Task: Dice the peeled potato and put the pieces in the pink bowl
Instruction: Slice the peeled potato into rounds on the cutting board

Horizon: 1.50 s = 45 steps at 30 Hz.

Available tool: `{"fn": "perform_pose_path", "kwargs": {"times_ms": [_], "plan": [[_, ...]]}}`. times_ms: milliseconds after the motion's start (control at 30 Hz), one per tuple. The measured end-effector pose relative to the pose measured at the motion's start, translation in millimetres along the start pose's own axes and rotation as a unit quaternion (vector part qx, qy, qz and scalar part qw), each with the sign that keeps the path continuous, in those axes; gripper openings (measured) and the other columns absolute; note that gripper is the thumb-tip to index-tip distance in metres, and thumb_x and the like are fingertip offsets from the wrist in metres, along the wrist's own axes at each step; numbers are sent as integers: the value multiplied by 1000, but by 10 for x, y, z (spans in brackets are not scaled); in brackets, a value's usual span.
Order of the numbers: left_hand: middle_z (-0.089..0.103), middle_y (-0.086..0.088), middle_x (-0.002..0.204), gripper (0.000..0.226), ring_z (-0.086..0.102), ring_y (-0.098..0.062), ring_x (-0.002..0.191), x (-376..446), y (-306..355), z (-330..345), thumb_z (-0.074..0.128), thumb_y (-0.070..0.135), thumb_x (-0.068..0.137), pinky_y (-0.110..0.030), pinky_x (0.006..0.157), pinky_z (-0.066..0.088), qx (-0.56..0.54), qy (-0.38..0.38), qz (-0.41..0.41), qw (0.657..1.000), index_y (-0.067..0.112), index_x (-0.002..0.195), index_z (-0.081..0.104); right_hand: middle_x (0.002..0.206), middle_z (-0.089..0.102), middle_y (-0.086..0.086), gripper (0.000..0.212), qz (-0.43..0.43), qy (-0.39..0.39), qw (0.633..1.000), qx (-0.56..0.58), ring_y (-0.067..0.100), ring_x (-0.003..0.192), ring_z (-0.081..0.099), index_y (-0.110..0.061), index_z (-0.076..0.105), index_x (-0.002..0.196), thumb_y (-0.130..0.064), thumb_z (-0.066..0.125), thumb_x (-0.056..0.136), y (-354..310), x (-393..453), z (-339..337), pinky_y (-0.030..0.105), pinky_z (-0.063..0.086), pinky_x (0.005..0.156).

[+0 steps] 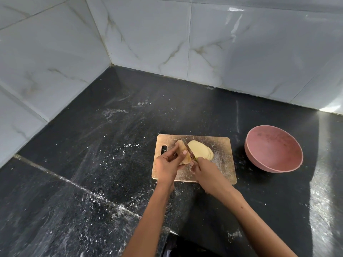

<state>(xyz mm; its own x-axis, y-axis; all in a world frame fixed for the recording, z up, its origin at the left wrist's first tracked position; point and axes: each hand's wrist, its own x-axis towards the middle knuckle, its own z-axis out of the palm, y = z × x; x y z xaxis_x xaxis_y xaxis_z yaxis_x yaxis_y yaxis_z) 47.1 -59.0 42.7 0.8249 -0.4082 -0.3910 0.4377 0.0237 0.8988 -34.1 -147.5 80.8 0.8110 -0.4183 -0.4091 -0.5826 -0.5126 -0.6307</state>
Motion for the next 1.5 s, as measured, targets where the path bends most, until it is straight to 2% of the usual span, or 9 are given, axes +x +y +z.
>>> {"fn": "perform_pose_path", "kwargs": {"times_ms": [167,333,667,800,900,1033,1233,1400,1500], "plan": [[70,25,82,45,69,1,79,11,11,17,71,1,82,-20,62,56,-11,14,-8,1000,3,126,60,76,50,-1,26,-1,19,1000,20,9,63,42,-14,48,87,-28,33,103,-26,20,-11,25,31,51],[67,21,94,43,69,0,83,-2,30,45,70,-1,82,-22,64,57,-36,20,-13,999,3,124,61,77,52,0,26,12,29,998,51,10,63,43,-14,47,89,-30,33,104,-84,82,24,25,30,51],[69,20,92,39,70,-2,83,-18,43,93,72,1,81,-25,66,58,-60,36,-28,997,7,119,65,80,52,0,26,19,37,998,39,11,66,45,-12,49,93,-27,30,104,-68,52,49,25,30,52],[69,6,109,41,71,-7,83,-19,57,115,73,2,80,-22,61,56,-61,44,-30,997,6,120,64,79,51,-1,24,26,40,998,37,10,65,44,-13,48,91,-26,32,104,-55,58,86,24,29,51],[69,0,113,44,71,-9,82,-6,60,127,75,3,78,-23,61,57,-41,51,-28,997,5,121,64,85,54,3,24,31,44,998,21,17,73,50,-12,48,95,-27,32,103,-75,91,87,30,36,60],[70,0,106,44,70,-7,82,20,52,127,76,3,77,-25,62,58,-23,53,-22,998,4,120,64,98,58,12,26,48,27,998,-9,25,86,53,-7,49,110,-24,31,103,-128,144,49,33,36,68],[72,-3,105,42,71,-10,79,37,69,138,80,6,74,-27,59,57,11,63,-14,998,8,114,68,109,57,12,21,78,20,996,-32,29,101,54,-10,47,114,-20,33,102,-124,96,92,36,41,76],[72,-7,105,42,72,-12,76,78,105,126,81,5,72,-43,64,60,12,74,-25,997,6,113,68,108,57,11,20,89,11,995,-50,26,96,53,-10,47,115,-14,33,101,-176,114,93,33,38,72],[73,-4,98,38,71,-10,74,76,127,81,78,1,75,-42,64,60,-14,59,-42,997,2,112,68,112,57,10,21,94,14,993,-63,26,99,53,-9,47,116,-17,33,102,-203,73,128,33,35,72]]}}
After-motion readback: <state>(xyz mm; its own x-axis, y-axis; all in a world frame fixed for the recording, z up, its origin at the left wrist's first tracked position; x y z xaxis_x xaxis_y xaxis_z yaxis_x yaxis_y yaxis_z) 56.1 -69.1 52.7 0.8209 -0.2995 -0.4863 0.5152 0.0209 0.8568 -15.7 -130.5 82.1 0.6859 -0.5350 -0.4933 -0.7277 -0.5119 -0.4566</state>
